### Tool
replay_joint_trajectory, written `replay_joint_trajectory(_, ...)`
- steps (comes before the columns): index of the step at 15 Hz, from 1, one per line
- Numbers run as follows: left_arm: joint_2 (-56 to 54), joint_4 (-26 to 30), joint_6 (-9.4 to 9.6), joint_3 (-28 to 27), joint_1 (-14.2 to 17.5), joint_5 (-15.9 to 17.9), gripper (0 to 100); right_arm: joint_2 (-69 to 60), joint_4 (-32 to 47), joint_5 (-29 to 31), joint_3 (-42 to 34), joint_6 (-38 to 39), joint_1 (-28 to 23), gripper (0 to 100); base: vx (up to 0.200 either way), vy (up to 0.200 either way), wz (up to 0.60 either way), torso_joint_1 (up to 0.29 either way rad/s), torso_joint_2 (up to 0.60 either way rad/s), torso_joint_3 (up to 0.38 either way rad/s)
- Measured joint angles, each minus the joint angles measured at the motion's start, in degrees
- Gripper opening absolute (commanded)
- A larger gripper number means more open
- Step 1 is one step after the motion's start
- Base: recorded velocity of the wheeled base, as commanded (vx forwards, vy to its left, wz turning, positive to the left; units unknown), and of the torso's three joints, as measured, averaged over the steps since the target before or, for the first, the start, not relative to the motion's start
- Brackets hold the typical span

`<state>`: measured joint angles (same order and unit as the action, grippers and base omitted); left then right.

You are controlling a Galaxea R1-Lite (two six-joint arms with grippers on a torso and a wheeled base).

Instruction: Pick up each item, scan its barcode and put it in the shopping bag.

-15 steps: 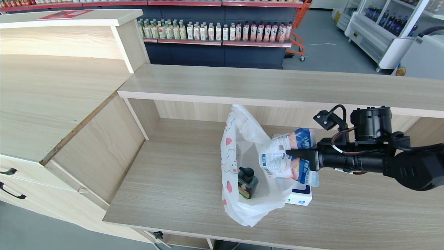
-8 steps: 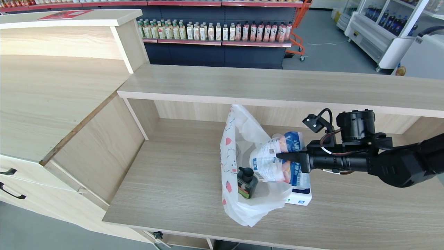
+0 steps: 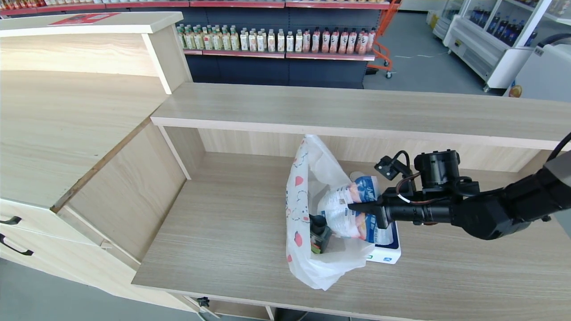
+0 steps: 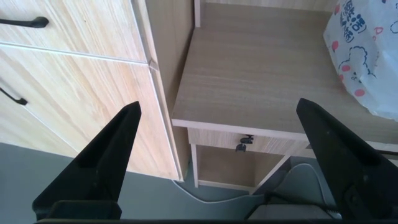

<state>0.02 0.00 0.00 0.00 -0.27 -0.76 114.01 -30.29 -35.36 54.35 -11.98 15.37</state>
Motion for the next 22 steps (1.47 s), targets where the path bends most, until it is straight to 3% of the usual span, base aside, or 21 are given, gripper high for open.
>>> replay_joint_trajectory(4,0.0,0.0,0.0,0.0,0.0,0.0,100,3.39,-0.06,-0.02,4.23,0.3,0.83,0,0.0,0.0,0.0,0.0,0.0,0.0)
replay_joint_trajectory(5,0.0,0.0,0.0,0.0,0.0,-0.02,100,4.07,-0.06,-0.02,5.22,0.41,1.11,100,0.0,0.0,0.0,0.0,0.0,0.0)
replay_joint_trajectory(11,0.0,0.0,0.0,0.0,0.0,0.0,100,3.94,-0.02,-0.13,8.91,7.78,2.21,100,0.0,0.0,0.0,0.0,0.0,0.0)
replay_joint_trajectory(15,0.0,0.0,0.0,0.0,0.0,0.0,100,-4.66,0.18,-0.02,7.12,17.04,2.04,100,0.0,0.0,0.0,0.0,0.0,0.0)
replay_joint_trajectory(18,0.0,0.0,0.0,0.0,0.0,-0.02,100,-17.35,0.38,2.35,-0.93,19.35,-1.34,100,0.0,0.0,0.0,0.0,0.0,0.0)
replay_joint_trajectory(20,0.0,0.0,0.0,0.0,0.0,-0.02,100,-28.51,0.57,9.05,-12.29,17.75,-6.36,100,0.0,0.0,0.0,0.0,0.0,0.0)
replay_joint_trajectory(22,0.0,0.0,0.0,0.0,0.0,-0.02,100,-41.16,0.99,19.47,-26.23,16.45,-11.3,100,0.0,0.0,0.0,0.0,0.0,0.0)
